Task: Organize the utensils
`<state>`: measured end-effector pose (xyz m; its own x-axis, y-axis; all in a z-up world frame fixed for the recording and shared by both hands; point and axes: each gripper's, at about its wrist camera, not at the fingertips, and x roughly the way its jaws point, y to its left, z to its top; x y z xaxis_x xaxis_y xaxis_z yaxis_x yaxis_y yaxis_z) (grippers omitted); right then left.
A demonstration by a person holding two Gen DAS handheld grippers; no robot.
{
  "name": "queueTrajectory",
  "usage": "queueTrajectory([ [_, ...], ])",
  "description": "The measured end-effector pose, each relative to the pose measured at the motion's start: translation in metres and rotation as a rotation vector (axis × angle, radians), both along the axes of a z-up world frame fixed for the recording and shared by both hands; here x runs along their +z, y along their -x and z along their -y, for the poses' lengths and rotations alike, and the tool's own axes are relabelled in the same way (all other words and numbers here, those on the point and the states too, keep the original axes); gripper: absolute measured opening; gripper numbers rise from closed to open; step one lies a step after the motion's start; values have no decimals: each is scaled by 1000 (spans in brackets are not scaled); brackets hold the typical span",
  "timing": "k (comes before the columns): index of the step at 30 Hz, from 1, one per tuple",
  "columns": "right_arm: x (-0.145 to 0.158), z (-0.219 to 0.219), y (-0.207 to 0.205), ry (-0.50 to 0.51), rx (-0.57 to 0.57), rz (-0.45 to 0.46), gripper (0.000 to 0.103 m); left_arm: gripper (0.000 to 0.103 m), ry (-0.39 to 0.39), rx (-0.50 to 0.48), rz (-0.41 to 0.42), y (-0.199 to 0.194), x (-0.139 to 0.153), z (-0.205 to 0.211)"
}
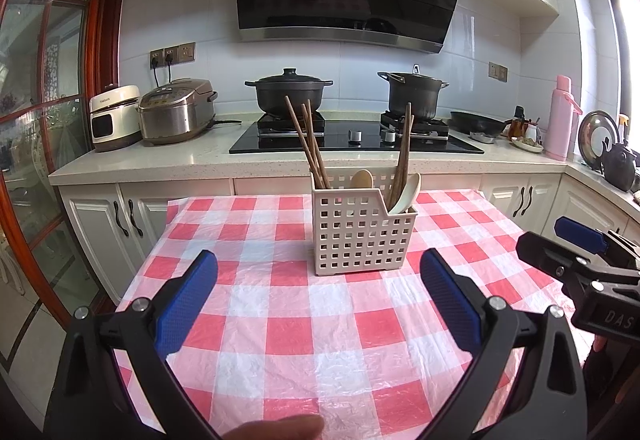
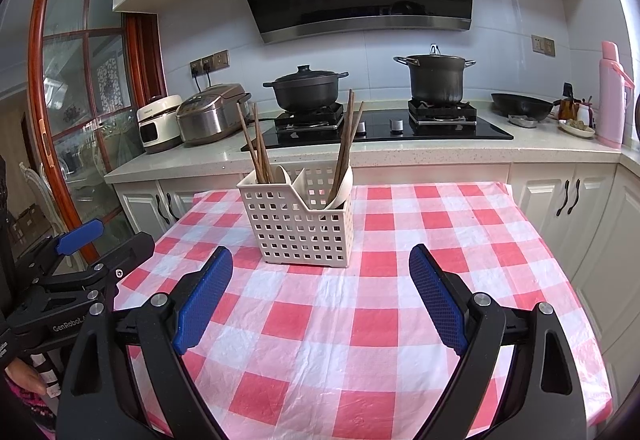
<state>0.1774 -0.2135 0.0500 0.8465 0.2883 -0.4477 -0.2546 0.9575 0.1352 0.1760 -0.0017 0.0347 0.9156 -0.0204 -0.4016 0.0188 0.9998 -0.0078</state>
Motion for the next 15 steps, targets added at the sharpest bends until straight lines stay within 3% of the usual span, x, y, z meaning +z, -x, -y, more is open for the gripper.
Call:
queueTrajectory([
  [15, 1, 0, 1, 1, 0, 0, 84, 98, 0, -1, 1, 1, 2, -1],
])
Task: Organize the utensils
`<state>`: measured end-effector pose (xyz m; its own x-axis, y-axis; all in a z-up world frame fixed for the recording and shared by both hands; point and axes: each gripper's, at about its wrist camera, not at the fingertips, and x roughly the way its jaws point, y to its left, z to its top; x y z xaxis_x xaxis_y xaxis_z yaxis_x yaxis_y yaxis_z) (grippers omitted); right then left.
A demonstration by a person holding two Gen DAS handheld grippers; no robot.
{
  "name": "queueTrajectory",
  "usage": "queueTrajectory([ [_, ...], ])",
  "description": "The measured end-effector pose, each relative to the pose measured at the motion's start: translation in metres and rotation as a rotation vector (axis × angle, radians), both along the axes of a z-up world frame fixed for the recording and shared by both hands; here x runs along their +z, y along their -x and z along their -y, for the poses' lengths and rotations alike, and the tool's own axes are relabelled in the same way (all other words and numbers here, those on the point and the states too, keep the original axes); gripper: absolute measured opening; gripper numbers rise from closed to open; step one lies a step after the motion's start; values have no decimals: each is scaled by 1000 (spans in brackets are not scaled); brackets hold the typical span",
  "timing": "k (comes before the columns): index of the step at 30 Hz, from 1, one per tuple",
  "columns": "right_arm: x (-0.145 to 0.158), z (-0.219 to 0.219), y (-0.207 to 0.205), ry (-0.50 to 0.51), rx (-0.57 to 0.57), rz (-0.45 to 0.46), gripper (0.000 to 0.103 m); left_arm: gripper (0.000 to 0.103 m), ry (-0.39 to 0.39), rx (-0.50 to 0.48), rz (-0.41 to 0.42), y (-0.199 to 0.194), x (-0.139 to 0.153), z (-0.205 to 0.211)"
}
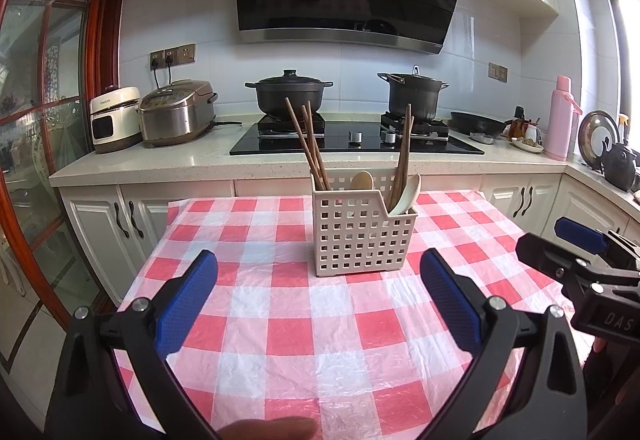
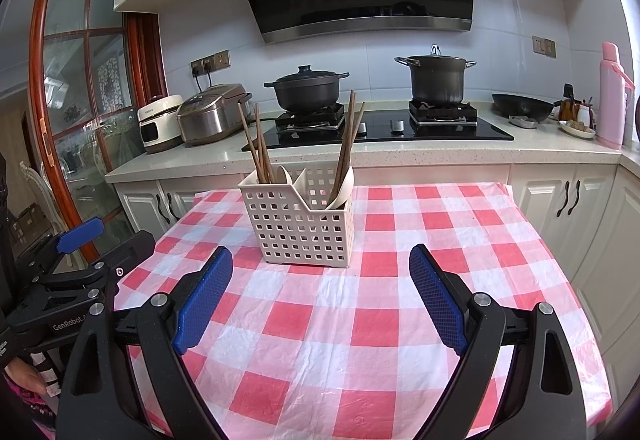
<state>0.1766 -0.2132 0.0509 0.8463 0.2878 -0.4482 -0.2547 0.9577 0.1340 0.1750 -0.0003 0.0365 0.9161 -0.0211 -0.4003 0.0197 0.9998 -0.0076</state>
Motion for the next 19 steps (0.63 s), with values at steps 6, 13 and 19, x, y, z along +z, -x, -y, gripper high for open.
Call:
queueTrajectory([
  [6, 0, 1, 0, 2, -2, -8, 84, 98, 4, 19, -9, -3, -1, -3],
  [13, -2, 2, -3, -3, -6, -17, 84, 98, 29, 36, -14, -7, -2, -10],
  [19, -9, 6, -11, -4, -8, -34, 84, 98, 32, 44, -33, -14, -6, -11],
])
